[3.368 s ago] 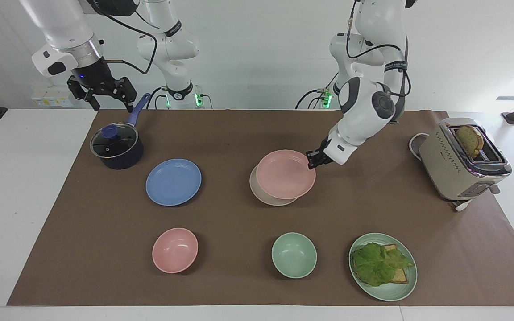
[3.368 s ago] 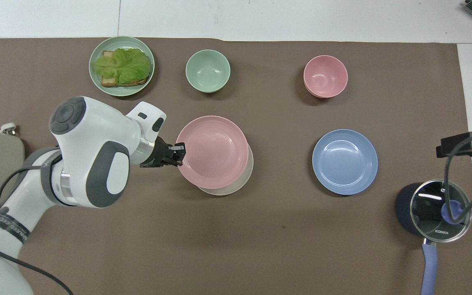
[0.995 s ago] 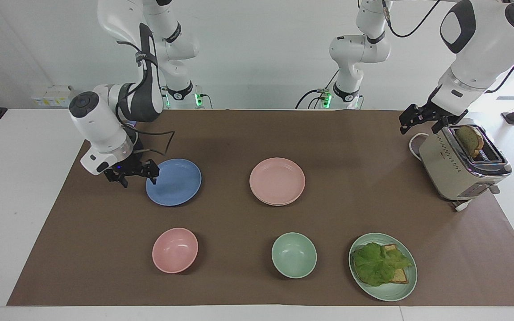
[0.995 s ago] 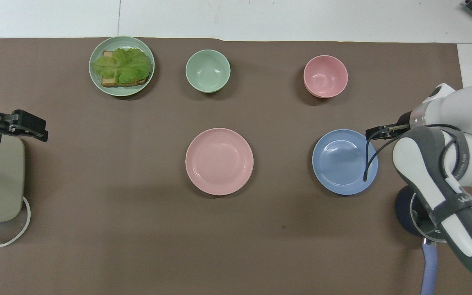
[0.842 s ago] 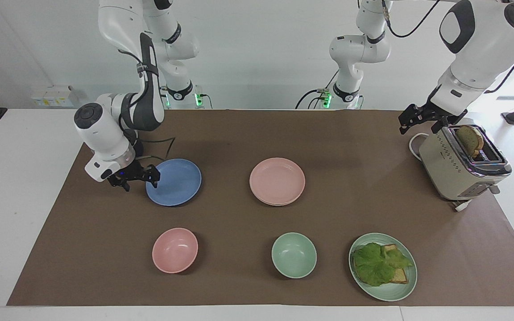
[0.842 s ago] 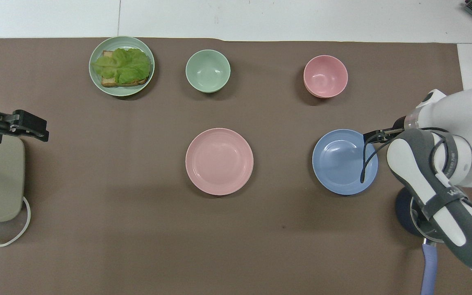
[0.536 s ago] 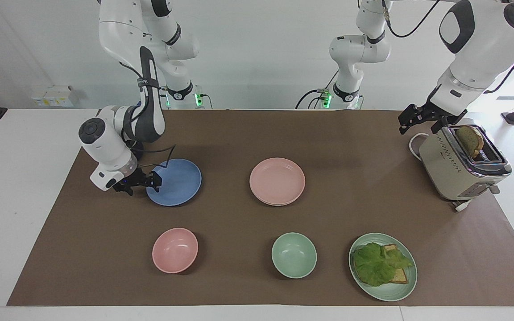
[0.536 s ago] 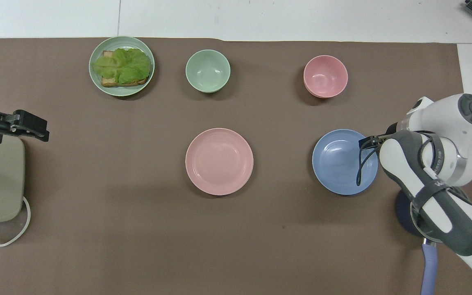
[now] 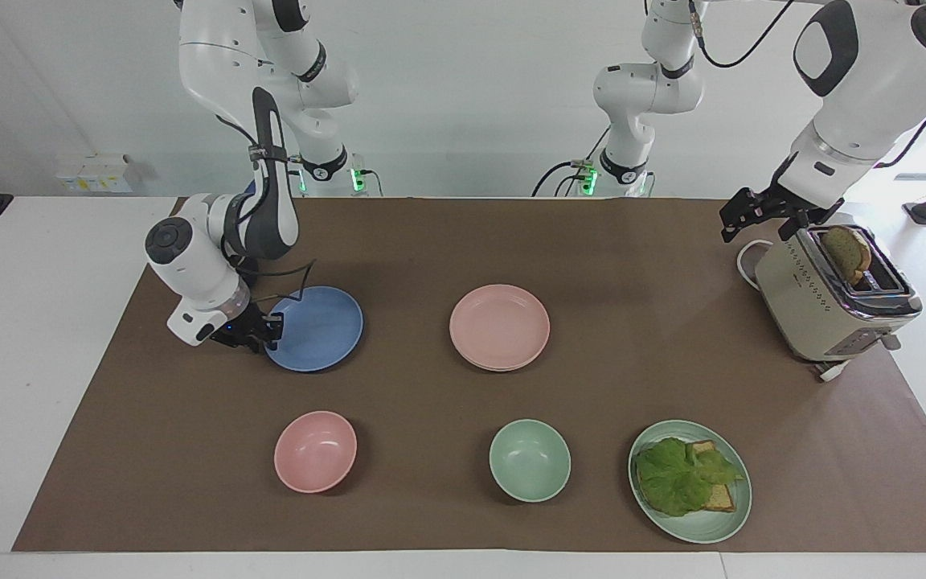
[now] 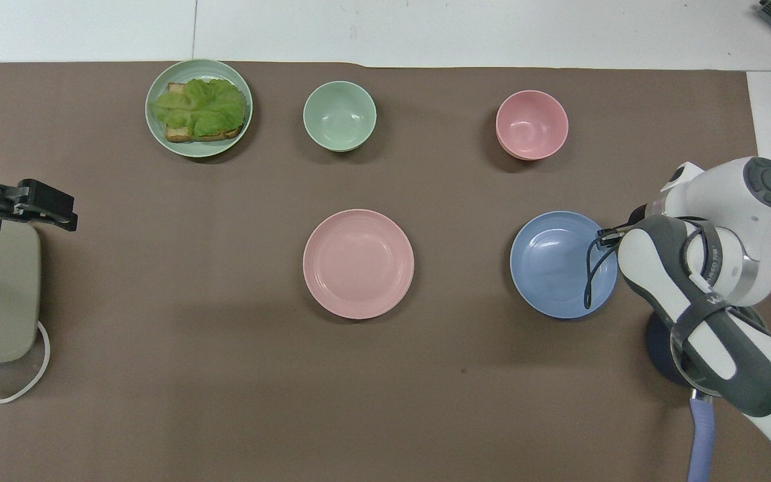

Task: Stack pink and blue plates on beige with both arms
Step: 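Grasp the blue plate rim with the right gripper and lift it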

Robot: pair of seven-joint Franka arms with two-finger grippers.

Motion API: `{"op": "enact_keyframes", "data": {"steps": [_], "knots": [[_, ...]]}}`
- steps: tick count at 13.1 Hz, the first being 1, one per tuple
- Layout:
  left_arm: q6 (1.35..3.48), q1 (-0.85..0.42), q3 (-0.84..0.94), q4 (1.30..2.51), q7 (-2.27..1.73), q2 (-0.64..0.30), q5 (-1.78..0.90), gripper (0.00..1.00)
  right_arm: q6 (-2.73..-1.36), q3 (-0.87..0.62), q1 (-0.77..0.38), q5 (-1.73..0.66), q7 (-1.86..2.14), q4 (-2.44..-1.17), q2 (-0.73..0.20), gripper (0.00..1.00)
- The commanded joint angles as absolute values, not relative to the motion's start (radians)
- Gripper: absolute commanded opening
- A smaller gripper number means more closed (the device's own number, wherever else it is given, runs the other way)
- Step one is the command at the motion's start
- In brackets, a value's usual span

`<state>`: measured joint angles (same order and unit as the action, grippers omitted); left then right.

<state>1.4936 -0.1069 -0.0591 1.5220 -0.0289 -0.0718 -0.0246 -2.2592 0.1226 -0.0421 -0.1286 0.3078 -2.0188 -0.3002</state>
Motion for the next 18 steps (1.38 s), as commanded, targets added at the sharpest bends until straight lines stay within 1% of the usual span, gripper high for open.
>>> {"op": "enact_keyframes", "data": {"steps": [1,3,7,9,10,14,18], "knots": [[1.479,-0.092,-0.049,1.52,-0.023,-0.063,-0.008,1.0,-2.179,0.114,-0.035,-0.155,0.318,-1.968,-0.295,0.0],[1.48,-0.092,-0.049,1.52,-0.023,-0.063,-0.008,1.0,-2.091,0.114,-0.037,-0.155,0.314,-1.922,-0.255,0.0],[1.479,-0.094,-0.049,1.52,-0.023,-0.063,-0.008,1.0,-1.991,0.109,-0.043,-0.153,0.314,-1.898,-0.141,0.0],[1.479,-0.092,-0.049,1.52,-0.023,-0.063,-0.008,1.0,-1.915,0.107,-0.048,-0.153,0.313,-1.859,-0.124,0.0],[1.479,-0.092,-0.049,1.52,-0.023,-0.063,-0.008,1.0,-1.907,0.098,-0.063,-0.155,0.307,-1.858,-0.124,0.0],[1.48,-0.092,-0.049,1.522,-0.023,-0.063,-0.008,1.0,-1.956,0.091,-0.227,-0.152,0.036,-1.867,-0.121,0.0],[1.479,-0.092,-0.049,1.52,-0.023,-0.063,-0.008,1.0,-2.054,0.086,-0.394,-0.155,-0.205,-1.873,-0.152,0.0]]}}
